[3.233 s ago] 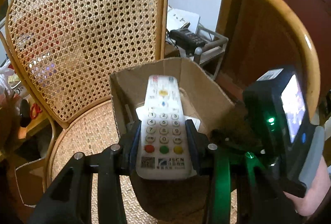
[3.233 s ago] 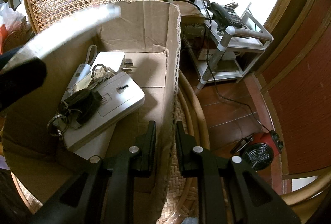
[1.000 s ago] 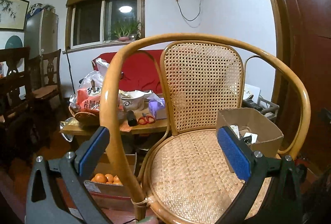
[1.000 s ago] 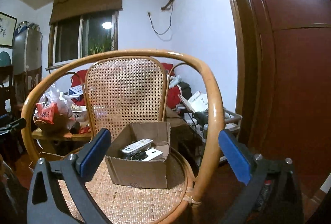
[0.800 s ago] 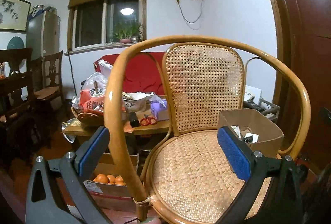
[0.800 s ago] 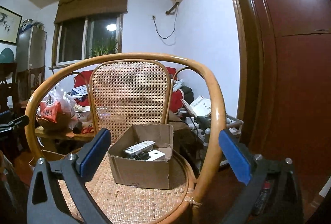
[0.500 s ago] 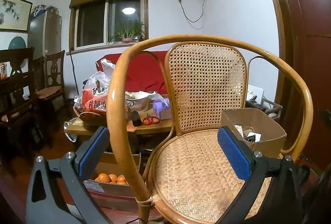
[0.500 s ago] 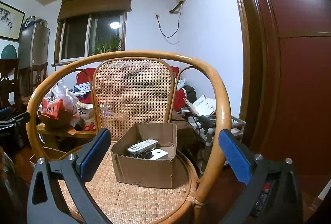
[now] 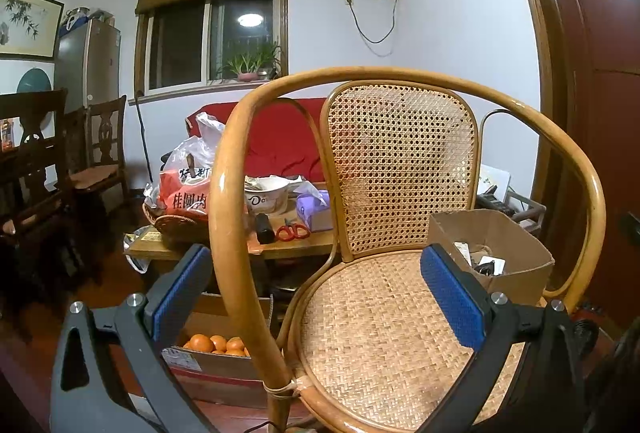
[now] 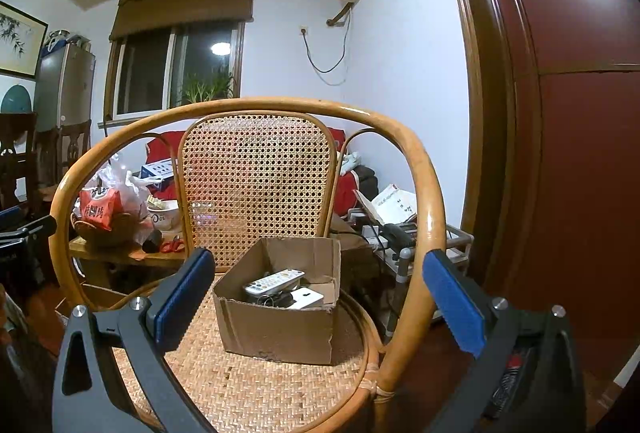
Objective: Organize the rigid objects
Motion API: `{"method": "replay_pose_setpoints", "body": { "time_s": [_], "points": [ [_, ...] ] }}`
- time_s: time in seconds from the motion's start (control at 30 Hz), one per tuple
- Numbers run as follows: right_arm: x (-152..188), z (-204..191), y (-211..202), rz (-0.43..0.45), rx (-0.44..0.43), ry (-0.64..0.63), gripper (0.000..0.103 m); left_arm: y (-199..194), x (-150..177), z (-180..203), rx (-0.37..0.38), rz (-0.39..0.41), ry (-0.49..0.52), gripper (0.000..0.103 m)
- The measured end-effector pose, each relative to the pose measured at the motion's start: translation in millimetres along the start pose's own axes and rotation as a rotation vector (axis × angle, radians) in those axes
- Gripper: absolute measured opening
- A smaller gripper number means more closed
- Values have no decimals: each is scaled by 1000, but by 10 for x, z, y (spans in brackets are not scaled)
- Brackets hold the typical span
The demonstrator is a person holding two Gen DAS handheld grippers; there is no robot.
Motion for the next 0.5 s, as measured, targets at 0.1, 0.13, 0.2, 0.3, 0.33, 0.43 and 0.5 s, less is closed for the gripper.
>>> {"method": "replay_pose_setpoints", "body": {
  "time_s": [0.1,0.13,0.2,0.3,0.33,0.43,0.5],
  "points": [
    [14,6,1,-8,2,-3,103,10,19,36,12,-9,5,103],
    [18,14,5,-12,3,-4,103,8,20,43,10,-10,6,103],
    [11,18,13,-13,4,-7,103,4,24,64,8,-9,11,103],
    [9,31,20,-11,3,-7,103,-6,21,74,6,-6,10,103],
    [11,38,21,-11,4,-8,103,-7,23,69,4,-6,10,103],
    [9,38,21,-10,3,-8,103,-3,18,60,0,-2,8,103],
    [9,28,20,-11,4,-8,103,-2,18,59,-7,4,13,103]
  ]
}}
Point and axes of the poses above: each gripper's, at about its wrist camera, not at the fingertips, and y roughly the way its jaws point, z to its right, x to its underside, the point moved 9 cm from there along y, roughly the way its jaws point, and after that the axes turned 14 degrees about -x, right-handed, at the moved point
